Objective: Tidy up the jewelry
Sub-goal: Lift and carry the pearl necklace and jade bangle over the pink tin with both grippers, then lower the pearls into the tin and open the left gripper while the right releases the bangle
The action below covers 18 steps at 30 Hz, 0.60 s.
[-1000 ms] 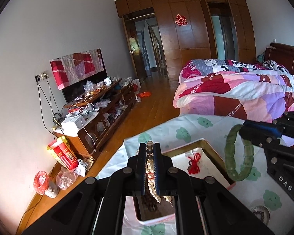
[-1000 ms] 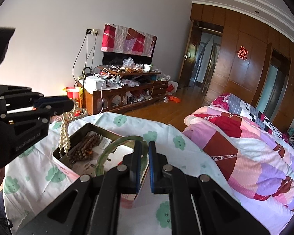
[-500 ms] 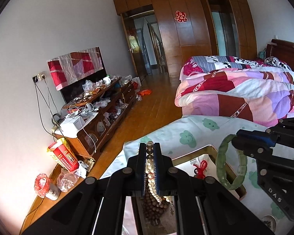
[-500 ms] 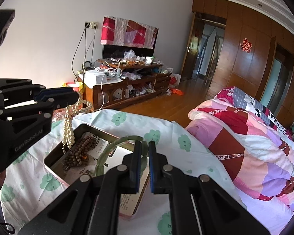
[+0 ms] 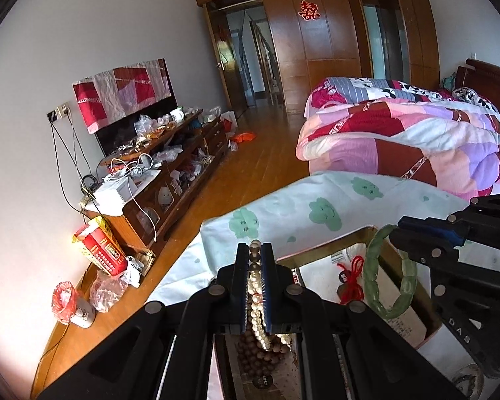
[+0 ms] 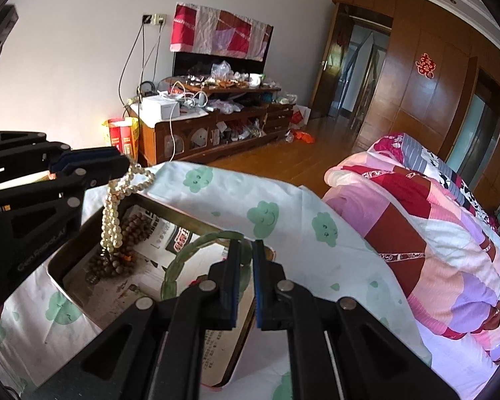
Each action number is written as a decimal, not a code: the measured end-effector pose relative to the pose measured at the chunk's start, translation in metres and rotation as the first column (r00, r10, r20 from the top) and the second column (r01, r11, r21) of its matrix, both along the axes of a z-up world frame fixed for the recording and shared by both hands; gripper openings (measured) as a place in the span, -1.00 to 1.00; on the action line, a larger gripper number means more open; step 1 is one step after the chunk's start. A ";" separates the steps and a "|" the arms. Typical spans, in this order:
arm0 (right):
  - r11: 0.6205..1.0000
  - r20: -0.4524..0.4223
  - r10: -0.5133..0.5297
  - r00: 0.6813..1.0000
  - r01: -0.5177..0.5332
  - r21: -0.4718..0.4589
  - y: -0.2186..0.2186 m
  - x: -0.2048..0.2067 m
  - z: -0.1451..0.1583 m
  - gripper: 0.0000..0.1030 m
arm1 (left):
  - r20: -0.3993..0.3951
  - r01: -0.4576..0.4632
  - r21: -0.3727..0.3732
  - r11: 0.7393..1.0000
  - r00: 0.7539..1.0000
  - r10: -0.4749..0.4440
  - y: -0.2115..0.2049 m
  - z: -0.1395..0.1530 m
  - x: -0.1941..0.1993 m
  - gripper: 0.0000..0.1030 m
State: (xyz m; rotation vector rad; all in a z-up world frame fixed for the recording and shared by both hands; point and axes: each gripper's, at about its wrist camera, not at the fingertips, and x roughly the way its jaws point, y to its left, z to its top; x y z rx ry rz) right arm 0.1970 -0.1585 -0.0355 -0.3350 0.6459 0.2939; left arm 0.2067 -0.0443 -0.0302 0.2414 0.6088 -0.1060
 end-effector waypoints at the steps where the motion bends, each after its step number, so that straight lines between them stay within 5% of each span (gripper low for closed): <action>1: 1.000 -0.006 0.001 1.000 -0.001 -0.007 0.001 0.002 -0.002 -0.83 | -0.004 -0.001 0.000 1.000 1.000 0.001 0.000 -0.002 0.001 -0.89; 18: 0.998 -0.070 0.013 0.997 -0.017 -0.054 0.012 0.007 -0.026 -0.82 | -0.060 0.000 0.030 1.000 0.998 0.002 -0.002 -0.026 0.003 -0.88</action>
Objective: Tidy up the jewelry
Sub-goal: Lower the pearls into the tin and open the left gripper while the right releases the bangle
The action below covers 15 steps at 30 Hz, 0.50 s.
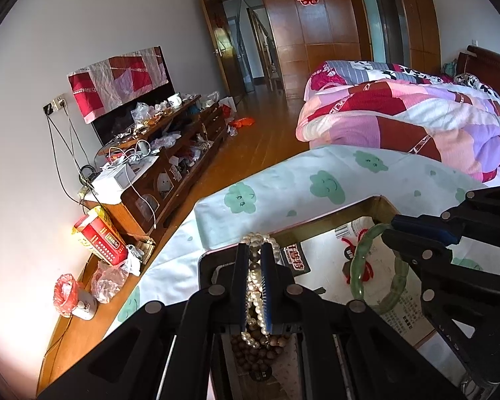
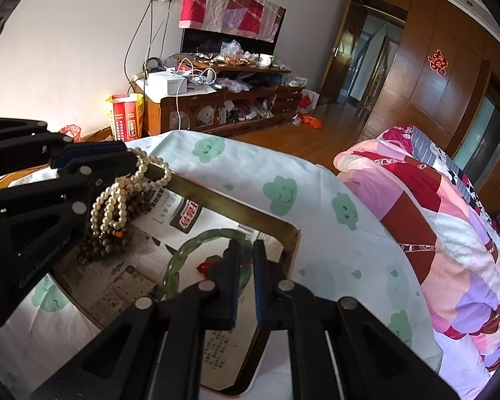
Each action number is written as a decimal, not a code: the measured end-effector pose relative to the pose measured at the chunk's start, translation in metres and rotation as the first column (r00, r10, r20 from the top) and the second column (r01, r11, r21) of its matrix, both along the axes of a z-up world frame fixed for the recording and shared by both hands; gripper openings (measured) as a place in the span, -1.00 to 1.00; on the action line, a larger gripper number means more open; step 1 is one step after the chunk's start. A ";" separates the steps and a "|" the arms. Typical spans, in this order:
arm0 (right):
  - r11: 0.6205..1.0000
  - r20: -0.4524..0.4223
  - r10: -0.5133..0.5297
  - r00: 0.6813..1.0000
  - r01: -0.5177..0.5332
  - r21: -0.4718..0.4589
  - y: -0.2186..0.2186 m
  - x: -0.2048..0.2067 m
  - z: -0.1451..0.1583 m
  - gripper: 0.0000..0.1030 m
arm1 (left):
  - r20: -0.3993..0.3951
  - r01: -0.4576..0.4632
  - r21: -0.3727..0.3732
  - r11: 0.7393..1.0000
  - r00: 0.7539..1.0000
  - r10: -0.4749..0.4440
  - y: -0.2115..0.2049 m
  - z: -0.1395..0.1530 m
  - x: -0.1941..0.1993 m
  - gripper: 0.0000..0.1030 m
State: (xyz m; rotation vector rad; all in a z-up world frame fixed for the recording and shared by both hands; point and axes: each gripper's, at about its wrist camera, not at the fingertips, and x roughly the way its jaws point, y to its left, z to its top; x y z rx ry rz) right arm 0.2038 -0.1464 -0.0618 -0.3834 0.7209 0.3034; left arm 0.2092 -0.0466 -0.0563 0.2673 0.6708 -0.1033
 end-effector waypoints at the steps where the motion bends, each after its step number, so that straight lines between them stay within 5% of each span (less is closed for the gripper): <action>1: 1.000 -0.002 0.000 1.000 0.000 0.000 0.001 0.000 -0.001 -0.82 | -0.002 -0.003 0.002 1.000 1.000 0.003 0.000 -0.001 0.001 -0.88; 8: 1.000 -0.008 -0.005 1.000 0.005 -0.010 0.002 0.000 -0.005 -0.81 | -0.034 -0.044 0.042 0.998 0.998 0.046 0.002 -0.008 0.004 -0.82; 9: 1.000 -0.004 -0.004 1.000 0.004 -0.009 0.002 0.000 -0.004 -0.79 | -0.035 -0.049 0.042 0.998 0.998 0.050 0.003 -0.008 0.004 -0.64; 12: 1.000 -0.007 -0.010 1.000 0.010 -0.007 0.001 0.000 -0.004 -0.67 | -0.014 -0.079 0.055 0.995 0.997 0.080 0.006 -0.007 0.002 0.39; 15: 1.000 0.006 -0.024 1.000 0.024 -0.011 -0.002 -0.001 -0.005 -0.12 | 0.030 -0.081 0.062 0.995 0.996 0.080 0.009 -0.004 -0.005 0.53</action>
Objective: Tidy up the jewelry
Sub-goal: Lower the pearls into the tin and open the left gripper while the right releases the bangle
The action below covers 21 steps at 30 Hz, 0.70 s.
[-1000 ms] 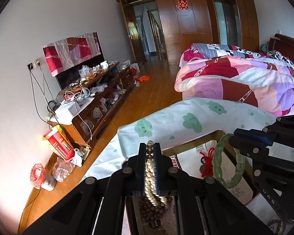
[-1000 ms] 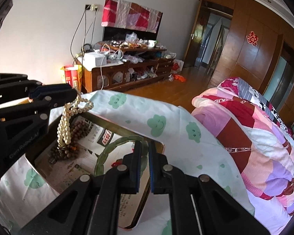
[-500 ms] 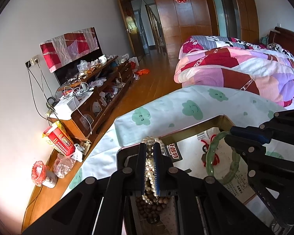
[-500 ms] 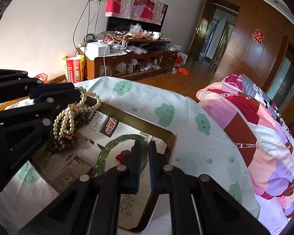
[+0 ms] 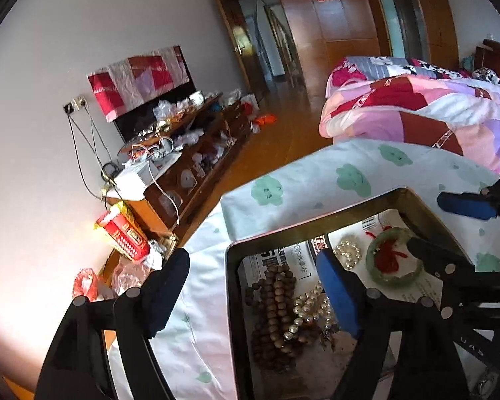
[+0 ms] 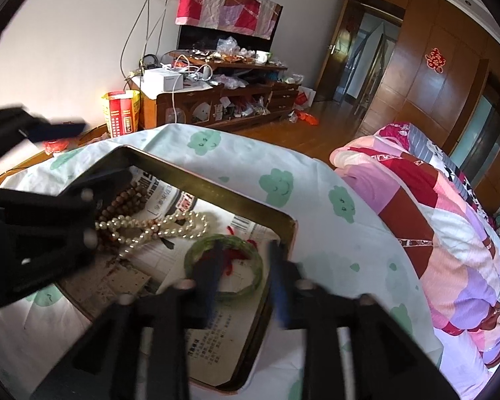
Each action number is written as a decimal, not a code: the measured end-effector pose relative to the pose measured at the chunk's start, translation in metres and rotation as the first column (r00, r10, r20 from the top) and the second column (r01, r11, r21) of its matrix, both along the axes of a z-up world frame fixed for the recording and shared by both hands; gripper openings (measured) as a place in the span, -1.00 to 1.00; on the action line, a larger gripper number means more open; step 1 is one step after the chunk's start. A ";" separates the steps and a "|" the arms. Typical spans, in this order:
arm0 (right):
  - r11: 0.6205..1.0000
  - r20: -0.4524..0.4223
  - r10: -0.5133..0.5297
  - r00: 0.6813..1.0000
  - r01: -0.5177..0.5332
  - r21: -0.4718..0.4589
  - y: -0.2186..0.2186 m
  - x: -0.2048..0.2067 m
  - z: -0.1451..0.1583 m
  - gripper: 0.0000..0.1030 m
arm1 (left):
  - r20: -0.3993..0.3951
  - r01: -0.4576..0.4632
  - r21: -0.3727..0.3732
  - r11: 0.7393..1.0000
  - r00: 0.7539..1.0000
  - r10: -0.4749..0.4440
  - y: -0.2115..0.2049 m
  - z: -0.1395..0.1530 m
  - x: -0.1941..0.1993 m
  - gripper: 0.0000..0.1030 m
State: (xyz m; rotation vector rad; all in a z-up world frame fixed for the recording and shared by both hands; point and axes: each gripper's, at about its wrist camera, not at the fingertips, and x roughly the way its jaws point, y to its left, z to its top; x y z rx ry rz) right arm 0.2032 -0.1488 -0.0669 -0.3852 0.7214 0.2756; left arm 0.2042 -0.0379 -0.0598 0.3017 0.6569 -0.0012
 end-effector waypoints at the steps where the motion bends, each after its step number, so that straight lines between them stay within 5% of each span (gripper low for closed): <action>1: 1.000 0.010 -0.007 1.000 0.007 0.002 -0.002 -0.001 0.000 -0.08 | -0.007 0.001 0.000 1.000 1.000 -0.001 0.001 0.000 0.000 0.53; 21: 1.000 0.017 -0.023 1.000 0.023 -0.001 -0.008 -0.017 0.005 0.09 | -0.015 -0.014 -0.014 1.000 1.000 0.014 0.004 -0.001 -0.015 0.53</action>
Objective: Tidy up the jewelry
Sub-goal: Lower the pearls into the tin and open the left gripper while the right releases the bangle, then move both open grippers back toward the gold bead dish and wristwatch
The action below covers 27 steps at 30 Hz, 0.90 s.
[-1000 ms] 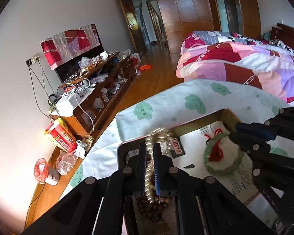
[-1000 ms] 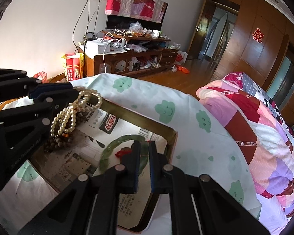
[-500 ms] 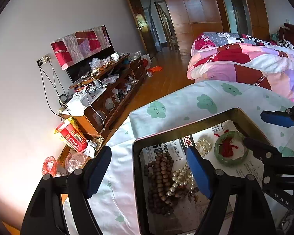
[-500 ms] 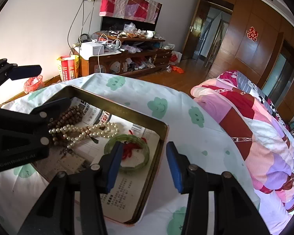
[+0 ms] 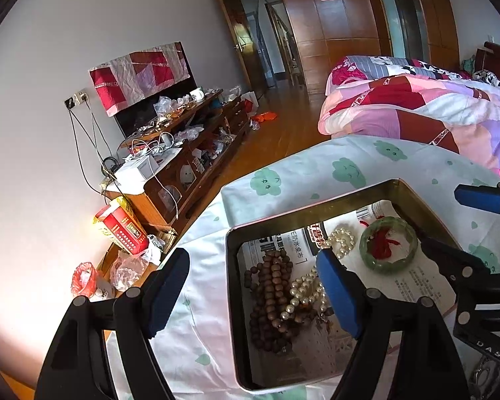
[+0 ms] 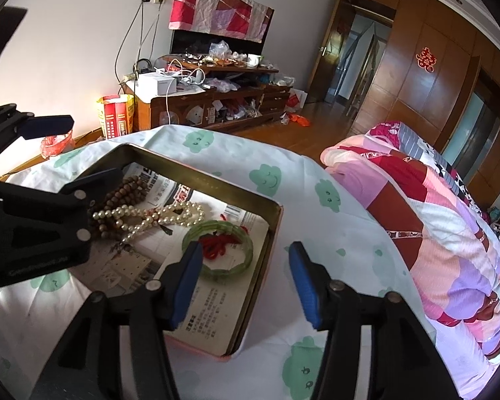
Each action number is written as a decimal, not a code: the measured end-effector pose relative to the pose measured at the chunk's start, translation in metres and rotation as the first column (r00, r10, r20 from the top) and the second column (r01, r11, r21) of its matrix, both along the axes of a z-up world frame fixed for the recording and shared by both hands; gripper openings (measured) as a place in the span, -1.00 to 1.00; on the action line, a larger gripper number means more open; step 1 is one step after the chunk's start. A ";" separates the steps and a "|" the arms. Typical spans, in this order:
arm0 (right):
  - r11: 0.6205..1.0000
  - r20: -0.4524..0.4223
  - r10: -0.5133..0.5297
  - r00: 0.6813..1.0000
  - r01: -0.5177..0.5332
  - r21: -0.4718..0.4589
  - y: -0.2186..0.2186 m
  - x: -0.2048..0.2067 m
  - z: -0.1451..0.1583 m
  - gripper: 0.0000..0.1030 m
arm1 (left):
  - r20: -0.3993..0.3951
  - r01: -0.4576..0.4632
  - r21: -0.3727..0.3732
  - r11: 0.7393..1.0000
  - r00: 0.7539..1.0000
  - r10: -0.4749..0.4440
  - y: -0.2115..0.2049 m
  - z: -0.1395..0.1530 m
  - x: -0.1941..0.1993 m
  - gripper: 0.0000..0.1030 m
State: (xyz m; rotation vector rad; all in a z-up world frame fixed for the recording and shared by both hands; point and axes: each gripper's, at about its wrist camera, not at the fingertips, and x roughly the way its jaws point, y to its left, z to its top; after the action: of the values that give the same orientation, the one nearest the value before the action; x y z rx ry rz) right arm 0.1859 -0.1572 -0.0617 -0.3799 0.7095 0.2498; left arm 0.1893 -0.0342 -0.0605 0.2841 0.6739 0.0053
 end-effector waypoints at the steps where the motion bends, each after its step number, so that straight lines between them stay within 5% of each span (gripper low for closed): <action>1: 1.000 0.002 -0.001 1.000 0.001 0.000 -0.001 -0.001 0.001 0.08 | 0.000 -0.001 0.000 1.000 1.000 0.001 0.000 0.000 -0.002 0.53; 15: 0.999 -0.004 -0.044 0.999 0.044 0.017 -0.020 -0.027 0.002 0.19 | -0.033 -0.008 -0.029 1.000 0.999 0.007 0.011 -0.011 -0.048 0.53; 27: 0.995 -0.037 -0.094 0.995 0.095 0.027 -0.055 -0.089 -0.014 0.34 | -0.121 0.042 -0.027 0.999 0.992 -0.045 0.009 -0.041 -0.131 0.53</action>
State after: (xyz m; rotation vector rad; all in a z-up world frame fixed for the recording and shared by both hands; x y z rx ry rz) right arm 0.0970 -0.2124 -0.0757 -0.3145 0.7565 0.1777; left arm 0.0583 -0.0251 -0.1015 0.2771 0.7883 -0.0625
